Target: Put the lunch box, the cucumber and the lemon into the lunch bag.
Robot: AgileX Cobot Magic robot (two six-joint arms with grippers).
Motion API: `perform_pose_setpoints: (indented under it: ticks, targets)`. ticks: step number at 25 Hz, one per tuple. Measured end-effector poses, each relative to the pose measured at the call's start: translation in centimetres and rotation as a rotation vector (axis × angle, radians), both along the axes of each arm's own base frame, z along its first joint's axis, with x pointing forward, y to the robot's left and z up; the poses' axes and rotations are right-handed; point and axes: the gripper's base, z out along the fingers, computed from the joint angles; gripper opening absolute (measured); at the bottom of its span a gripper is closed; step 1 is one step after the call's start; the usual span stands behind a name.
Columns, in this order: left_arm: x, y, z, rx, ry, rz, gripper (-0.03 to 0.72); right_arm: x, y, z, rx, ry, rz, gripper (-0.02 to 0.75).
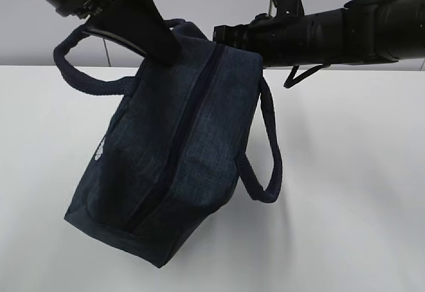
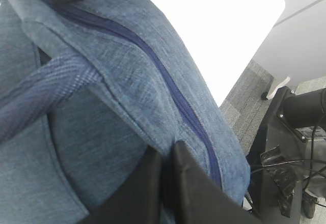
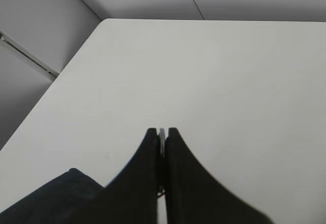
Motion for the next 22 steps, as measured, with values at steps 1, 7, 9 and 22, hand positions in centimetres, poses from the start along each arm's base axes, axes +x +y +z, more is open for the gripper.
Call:
perform_pose_setpoints:
  ticks: [1,7,9,22]
  targets:
    - [0.0,0.0,0.0,0.001,-0.002,0.000,-0.005,0.0,0.0,0.1,0.001,-0.006,0.006,0.000]
    - [-0.6,0.1,0.3,0.004,0.018,-0.024,-0.006,0.4,-0.3,0.6,0.002,-0.045,0.025,0.084]
    - [-1.0,0.1,0.5,-0.003,0.030,-0.041,-0.006,0.8,-1.0,0.6,0.003,-0.047,0.007,0.188]
    - [0.4,-0.3,-0.8,0.022,0.026,-0.003,-0.006,0.9,-7.0,5.1,0.078,-0.146,-0.071,0.411]
